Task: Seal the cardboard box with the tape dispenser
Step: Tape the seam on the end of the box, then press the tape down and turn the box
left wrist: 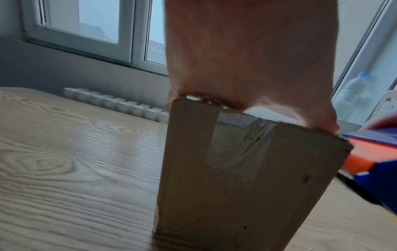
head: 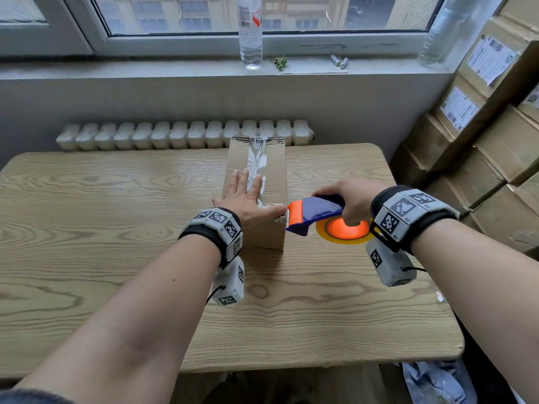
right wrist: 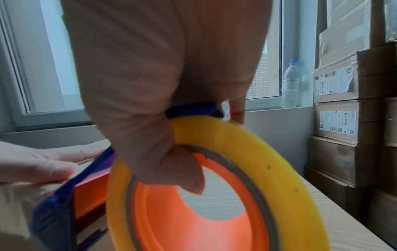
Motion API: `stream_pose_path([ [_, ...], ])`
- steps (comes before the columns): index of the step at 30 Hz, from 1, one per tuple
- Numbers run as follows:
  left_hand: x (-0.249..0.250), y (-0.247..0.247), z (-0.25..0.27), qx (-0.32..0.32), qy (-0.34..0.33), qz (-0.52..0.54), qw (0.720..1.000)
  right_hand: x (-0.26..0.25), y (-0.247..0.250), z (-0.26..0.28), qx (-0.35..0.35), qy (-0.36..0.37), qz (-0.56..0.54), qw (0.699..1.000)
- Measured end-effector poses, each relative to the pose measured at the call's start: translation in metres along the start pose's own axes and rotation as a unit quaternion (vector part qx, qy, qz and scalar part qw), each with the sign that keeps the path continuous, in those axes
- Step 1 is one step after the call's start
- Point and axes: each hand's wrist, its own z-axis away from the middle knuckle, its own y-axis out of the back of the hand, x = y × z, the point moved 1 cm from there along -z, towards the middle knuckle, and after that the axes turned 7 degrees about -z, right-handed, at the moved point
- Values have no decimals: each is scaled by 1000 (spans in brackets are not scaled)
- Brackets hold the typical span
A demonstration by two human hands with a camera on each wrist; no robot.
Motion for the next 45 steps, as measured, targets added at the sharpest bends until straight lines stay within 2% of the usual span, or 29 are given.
stream_pose_path([
  [5, 1, 1, 1, 1, 0, 3, 1000, -3, 2, -2, -13, -26, -16, 999],
  [10, 1, -1, 0, 4, 2, -5, 1000, -1, -3, -3, -58, -56, -61, 995],
  [13, 0, -3, -2, 7, 1, 0, 1000, 4, -14, -3, -76, -77, -53, 993],
  [17, -1, -5, -2, 22, -2, 7, 1000, 18, -35, -10, -51, -142, -59, 987],
  [20, -2, -7, -2, 49, -5, 20, 999, 31, -48, -18, 0, -203, -149, 968],
  [24, -6, -9, -3, 102, -11, 70, 992, 36, -68, -29, 7, -270, -265, 926],
  [27, -10, -8, -3, 132, -27, 115, 984, 35, -85, -42, -20, -276, -283, 918],
  [31, -18, -7, 0, 153, -47, 160, 974, 32, -93, -44, -15, -291, -278, 915],
  [36, -40, -2, 4, 167, -44, 178, 969, 21, -80, -52, 49, -255, -255, 931],
  [38, -48, 2, 7, 164, -33, 160, 973, 1, -59, -53, 131, -184, -231, 946],
  [40, -55, 5, 10, 159, -20, 116, 980, -29, -36, -50, 193, -91, -239, 947],
  [42, -59, 8, 14, 145, -8, 62, 987, -57, -24, -50, 195, -19, -220, 956],
  [45, -61, 13, 20, 130, -22, 2, 991, -84, -23, -48, 118, 5, -135, 984],
])
